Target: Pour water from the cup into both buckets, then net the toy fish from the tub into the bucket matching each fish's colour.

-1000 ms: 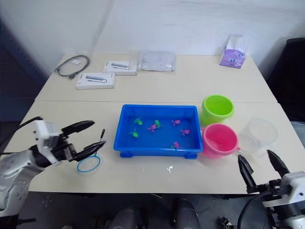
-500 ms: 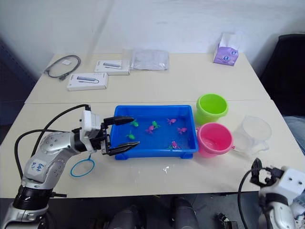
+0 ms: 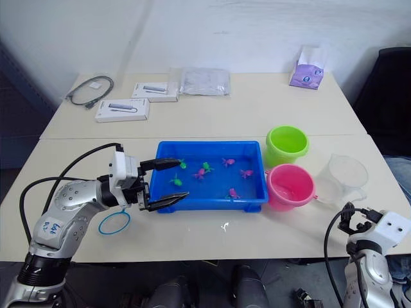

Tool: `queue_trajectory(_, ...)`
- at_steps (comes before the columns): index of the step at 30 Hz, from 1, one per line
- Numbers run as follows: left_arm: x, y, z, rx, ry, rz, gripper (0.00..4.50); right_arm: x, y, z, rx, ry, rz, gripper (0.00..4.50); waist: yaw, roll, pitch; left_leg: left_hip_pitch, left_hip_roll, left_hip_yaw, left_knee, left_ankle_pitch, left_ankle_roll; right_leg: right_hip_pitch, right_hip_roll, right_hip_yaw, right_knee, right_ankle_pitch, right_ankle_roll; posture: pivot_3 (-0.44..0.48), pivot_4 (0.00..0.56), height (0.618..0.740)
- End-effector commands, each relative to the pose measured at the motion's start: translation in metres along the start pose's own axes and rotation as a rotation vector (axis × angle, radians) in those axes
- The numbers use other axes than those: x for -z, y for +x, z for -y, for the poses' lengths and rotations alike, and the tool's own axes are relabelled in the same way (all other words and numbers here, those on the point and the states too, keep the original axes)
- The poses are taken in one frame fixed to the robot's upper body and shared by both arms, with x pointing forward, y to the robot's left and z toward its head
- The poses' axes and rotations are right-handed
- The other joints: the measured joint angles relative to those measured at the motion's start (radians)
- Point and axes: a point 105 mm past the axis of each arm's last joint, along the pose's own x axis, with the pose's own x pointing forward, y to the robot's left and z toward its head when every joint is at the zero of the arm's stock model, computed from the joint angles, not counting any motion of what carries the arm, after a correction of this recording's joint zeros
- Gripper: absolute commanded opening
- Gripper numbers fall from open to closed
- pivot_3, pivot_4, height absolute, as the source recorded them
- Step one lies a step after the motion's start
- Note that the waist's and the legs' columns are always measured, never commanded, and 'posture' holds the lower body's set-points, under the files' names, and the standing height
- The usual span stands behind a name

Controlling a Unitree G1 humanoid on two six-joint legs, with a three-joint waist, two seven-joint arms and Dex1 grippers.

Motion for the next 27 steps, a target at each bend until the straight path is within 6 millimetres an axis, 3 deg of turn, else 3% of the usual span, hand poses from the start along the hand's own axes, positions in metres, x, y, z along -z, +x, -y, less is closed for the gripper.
queue_trajectory(1, -0.010, 0.000, 0.003, -0.005, 0.042, 0.023, 4.47, -0.011, 0.006, 0.005, 0.016, 0.006, 0.054, 4.50, -0.001, 0.000, 0.000, 0.000, 0.000, 0.000, 0.000, 0.000, 0.000, 0.000, 0.000, 0.000, 0.000, 0.000, 0.000, 0.000, 0.150, 0.740)
queue_trajectory(14, -0.009, -0.001, 0.005, -0.006, 0.044, 0.026, 4.47, -0.018, 0.021, 0.008, 0.096, 0.060, 0.103, 4.50, -0.001, 0.000, 0.000, 0.000, 0.000, 0.000, 0.000, 0.001, 0.000, 0.000, -0.001, 0.001, 0.001, 0.000, 0.000, 0.000, 0.150, 0.740)
queue_trajectory(25, -0.012, -0.001, -0.001, -0.009, 0.054, 0.026, 4.47, -0.027, 0.047, 0.006, 0.102, 0.174, 0.104, 4.50, -0.004, 0.001, 0.000, 0.000, 0.000, 0.000, 0.000, 0.001, 0.000, 0.000, 0.000, 0.000, 0.001, 0.000, 0.000, 0.000, 0.150, 0.740)
queue_trajectory(27, -0.012, 0.000, -0.001, -0.008, 0.054, 0.028, 4.50, -0.029, 0.049, 0.005, 0.099, 0.191, 0.106, 3.94, -0.004, 0.001, 0.000, 0.000, 0.000, 0.000, 0.000, 0.001, 0.000, -0.001, 0.000, 0.000, 0.001, 0.000, 0.000, 0.000, 0.150, 0.740)
